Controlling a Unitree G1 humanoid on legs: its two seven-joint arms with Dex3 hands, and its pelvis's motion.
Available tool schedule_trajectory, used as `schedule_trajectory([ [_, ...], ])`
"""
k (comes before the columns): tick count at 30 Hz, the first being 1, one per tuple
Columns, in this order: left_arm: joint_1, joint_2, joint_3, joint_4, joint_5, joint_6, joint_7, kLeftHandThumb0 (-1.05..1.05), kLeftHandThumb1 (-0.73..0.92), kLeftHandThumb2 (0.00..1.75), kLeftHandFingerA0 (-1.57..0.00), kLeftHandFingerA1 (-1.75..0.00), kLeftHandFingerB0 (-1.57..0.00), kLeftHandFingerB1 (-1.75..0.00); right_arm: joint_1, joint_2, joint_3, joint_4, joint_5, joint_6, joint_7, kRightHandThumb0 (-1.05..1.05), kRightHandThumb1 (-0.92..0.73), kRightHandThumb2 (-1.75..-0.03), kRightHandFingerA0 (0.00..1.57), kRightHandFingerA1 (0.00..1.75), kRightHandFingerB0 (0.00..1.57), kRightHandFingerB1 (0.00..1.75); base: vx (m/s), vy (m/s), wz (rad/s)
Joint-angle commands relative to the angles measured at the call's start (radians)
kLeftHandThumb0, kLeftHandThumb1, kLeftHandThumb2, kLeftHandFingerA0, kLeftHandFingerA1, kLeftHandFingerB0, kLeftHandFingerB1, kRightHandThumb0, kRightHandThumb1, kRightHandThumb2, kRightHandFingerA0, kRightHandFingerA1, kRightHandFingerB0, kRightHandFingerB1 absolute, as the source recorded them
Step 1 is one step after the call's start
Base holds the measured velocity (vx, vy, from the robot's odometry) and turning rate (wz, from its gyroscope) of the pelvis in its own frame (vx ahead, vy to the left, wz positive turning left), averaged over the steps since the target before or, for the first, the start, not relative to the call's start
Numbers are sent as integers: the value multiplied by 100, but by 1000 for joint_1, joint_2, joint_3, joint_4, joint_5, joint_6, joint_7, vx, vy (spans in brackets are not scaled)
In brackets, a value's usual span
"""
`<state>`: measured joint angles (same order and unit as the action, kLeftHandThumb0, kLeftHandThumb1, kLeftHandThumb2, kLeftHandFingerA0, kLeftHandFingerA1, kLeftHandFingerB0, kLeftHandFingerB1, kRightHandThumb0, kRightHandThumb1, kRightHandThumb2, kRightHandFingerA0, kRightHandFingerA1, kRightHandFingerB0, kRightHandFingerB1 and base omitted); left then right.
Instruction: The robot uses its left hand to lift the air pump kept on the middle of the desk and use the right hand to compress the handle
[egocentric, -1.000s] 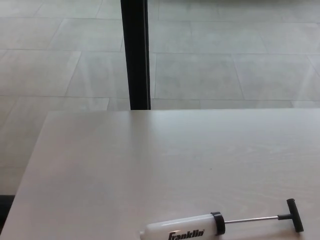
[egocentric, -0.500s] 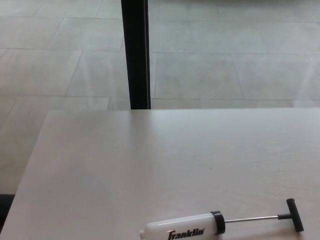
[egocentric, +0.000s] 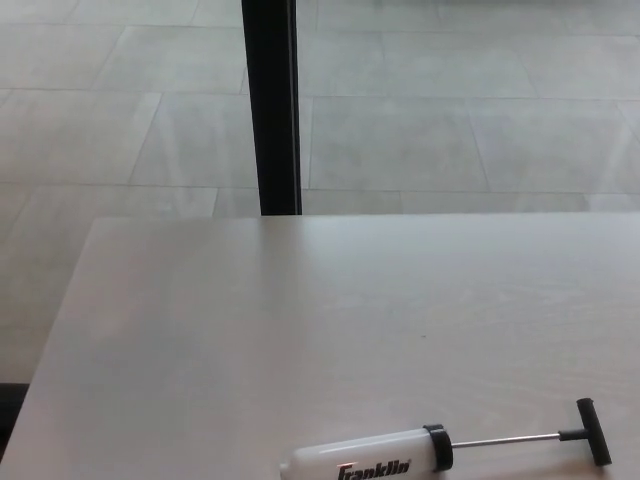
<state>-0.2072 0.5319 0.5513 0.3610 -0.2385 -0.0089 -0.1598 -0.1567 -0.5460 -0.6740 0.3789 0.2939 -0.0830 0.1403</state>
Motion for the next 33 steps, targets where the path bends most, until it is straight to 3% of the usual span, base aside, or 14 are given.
schedule_trajectory([
  [1, 2, -128, -540, -490, 430, 20, 26, -69, 60, 58, -40, -54, -34, -41, 44, 98, 316, -308, -141, -38, 71, -91, -92, -68, 29, 47, 27, 33, 0, 0, 0],
  [10, -20, -209, -846, -414, 595, 85, -12, -74, 59, 61, -31, -56, -25, -42, 69, 129, 382, -220, -147, -38, 93, -90, -91, -68, 28, 49, 29, 34, 0, 0, 0],
  [11, -33, -217, -875, -405, 615, 95, -11, -64, 46, 93, -31, -65, -13, -50, 71, 125, 385, -213, -138, -27, 102, -92, -91, -68, 27, 49, 31, 34, 0, 0, 0],
  [12, -39, -215, -892, -402, 642, 92, -2, -73, 65, 59, -26, -63, -24, -44, 72, 121, 389, -207, -148, -37, 97, -89, -69, -115, 24, 56, 21, 45, 0, 0, 0],
  [15, -72, -210, -936, -413, 674, 161, -25, -80, 67, 60, -15, -62, -19, -42, 51, 108, 398, -201, -152, -23, 94, -91, -73, -117, 27, 57, 29, 48, 0, 0, 0],
  [16, -87, -211, -973, -431, 703, 211, -47, -84, 65, 60, -8, -60, -17, -41, 48, 107, 401, -200, -149, -21, 94, -90, -91, -68, 29, 49, 36, 35, 0, 0, 0],
  [17, -92, -213, -984, -433, 710, 225, -54, -42, 27, 94, -5, -56, 0, -50, 48, 107, 402, -202, -147, -19, 96, -89, -91, -68, 29, 48, 36, 35, 0, 0, 0],
  [21, -140, -229, -1048, -417, 741, 281, -64, -42, 25, 92, -4, -56, 0, -50, 21, 101, 416, -199, -139, 4, 91, -86, -91, -68, 28, 45, 36, 35, 0, 0, 0],
  [22, -148, -232, -1064, -420, 747, 304, -74, -84, 49, 88, -5, -53, -8, -45, 17, 101, 420, -201, -138, 10, 90, -86, -91, -68, 28, 44, 37, 35, 0, 0, 0],
  [24, -169, -235, -1101, -420, 771, 334, -93, -85, 64, 60, -3, -53, -11, -39, 8, 100, 429, -206, -137, 23, 87, -85, -90, -68, 28, 42, 36, 34, 0, 0, 0],
  [26, -195, -245, -1161, -405, 821, 360, -118, -43, 21, 90, -4, -56, 0, -50, 2, 104, 438, -210, -140, 31, 75, -79, -88, -67, 29, 42, 39, 35, 0, 0, 0],
  [27, -203, -252, -1196, -398, 850, 386, -131, -88, 50, 94, -2, -45, -5, -41, -3, 105, 442, -210, -142, 37, 68, -79, -88, -67, 29, 42, 38, 35, 0, 0, 0],
  [30, -238, -248, -1283, -393, 930, 441, -201, -99, 58, 99, 0, -28, -7, -30, -14, 106, 445, -214, -140, 53, 54, -75, -88, -67, 30, 43, 41, 36, 0, 0, 0],
  [33, -245, -246, -1335, -386, 974, 441, -218, -98, 67, 62, 0, -35, -5, -36, -24, 113, 452, -198, -155, 31, 31, -72, -88, -66, 34, 45, 46, 37, 0, 0, 0],
])
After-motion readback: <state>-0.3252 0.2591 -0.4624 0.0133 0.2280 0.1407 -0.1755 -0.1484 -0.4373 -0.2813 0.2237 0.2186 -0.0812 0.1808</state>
